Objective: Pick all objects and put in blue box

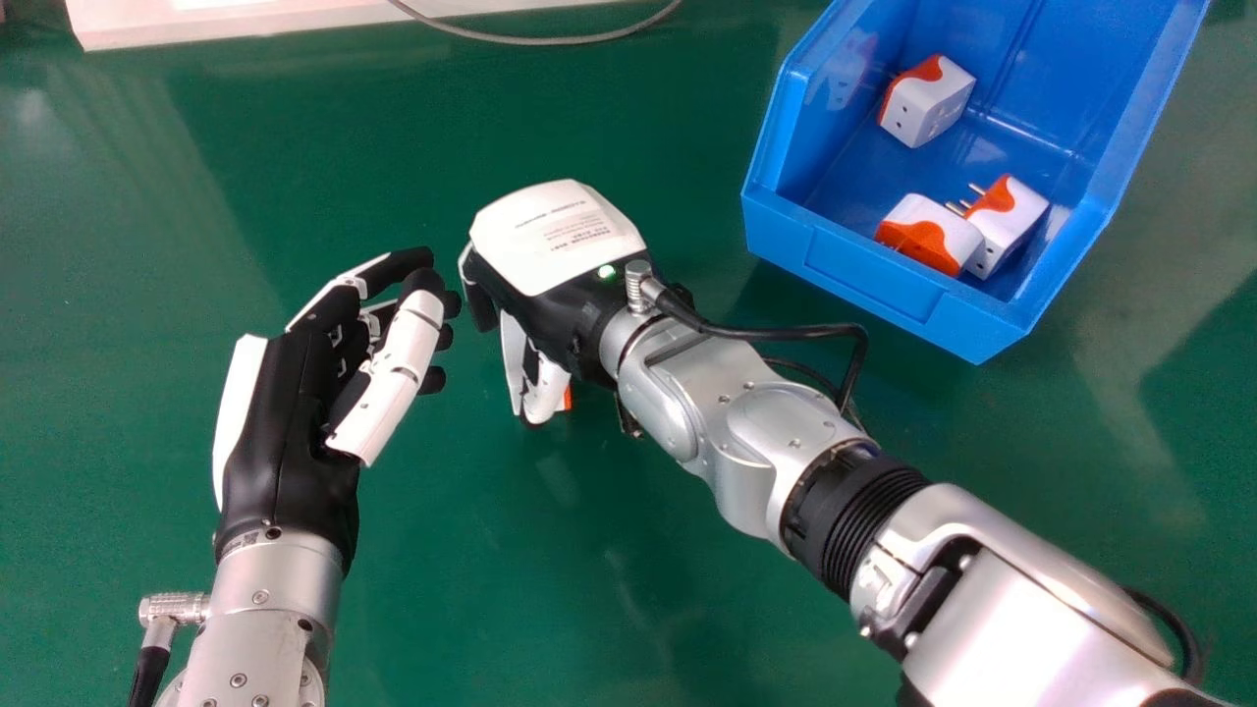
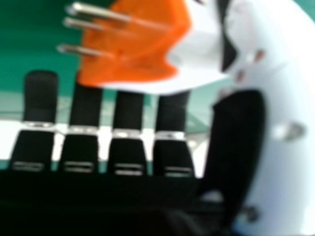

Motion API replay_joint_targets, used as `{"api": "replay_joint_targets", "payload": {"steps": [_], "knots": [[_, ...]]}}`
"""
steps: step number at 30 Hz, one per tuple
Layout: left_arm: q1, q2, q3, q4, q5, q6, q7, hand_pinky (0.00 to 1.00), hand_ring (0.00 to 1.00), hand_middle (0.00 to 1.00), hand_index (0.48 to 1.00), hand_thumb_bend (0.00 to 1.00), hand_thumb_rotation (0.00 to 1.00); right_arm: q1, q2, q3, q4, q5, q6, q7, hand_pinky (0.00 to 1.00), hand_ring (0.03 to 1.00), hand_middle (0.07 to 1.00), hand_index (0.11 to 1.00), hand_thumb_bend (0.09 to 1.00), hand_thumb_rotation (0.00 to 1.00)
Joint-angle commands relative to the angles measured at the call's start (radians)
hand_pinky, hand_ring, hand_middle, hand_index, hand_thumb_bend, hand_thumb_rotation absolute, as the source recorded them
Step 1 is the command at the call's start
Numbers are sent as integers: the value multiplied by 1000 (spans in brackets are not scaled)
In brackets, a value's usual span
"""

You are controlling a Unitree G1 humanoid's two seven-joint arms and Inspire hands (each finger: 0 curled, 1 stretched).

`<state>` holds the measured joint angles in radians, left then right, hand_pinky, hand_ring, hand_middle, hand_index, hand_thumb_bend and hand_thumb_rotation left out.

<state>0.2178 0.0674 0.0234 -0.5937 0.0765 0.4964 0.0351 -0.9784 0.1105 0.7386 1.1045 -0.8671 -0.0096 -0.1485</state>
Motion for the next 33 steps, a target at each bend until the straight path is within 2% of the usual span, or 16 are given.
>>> {"api": "replay_joint_targets", "payload": {"steps": [1, 16, 20, 29, 33], "knots": [[4, 1, -1, -30, 8, -15, 2, 670, 729, 720, 776, 316, 604, -33, -2, -9, 2, 7, -22, -42, 406, 496, 551, 516, 549, 6], [3, 4, 5, -35, 9, -6, -6, 665, 726, 720, 775, 311, 605, -32, -16, -18, 24, 16, -79, -89, 401, 474, 510, 459, 524, 1], [3, 5, 6, -36, 9, -6, -8, 664, 726, 720, 775, 311, 605, -32, -14, -19, 32, 14, -78, -95, 401, 472, 506, 454, 522, 0], [4, 7, -1, -41, 15, -5, -8, 663, 726, 720, 775, 310, 603, -23, -10, -59, 5, 46, -61, -72, 395, 470, 499, 448, 519, 0], [2, 9, 3, -35, 13, -7, -10, 663, 726, 720, 775, 310, 602, -15, -11, -76, -21, 66, -45, -59, 395, 474, 497, 445, 518, 0]]}}
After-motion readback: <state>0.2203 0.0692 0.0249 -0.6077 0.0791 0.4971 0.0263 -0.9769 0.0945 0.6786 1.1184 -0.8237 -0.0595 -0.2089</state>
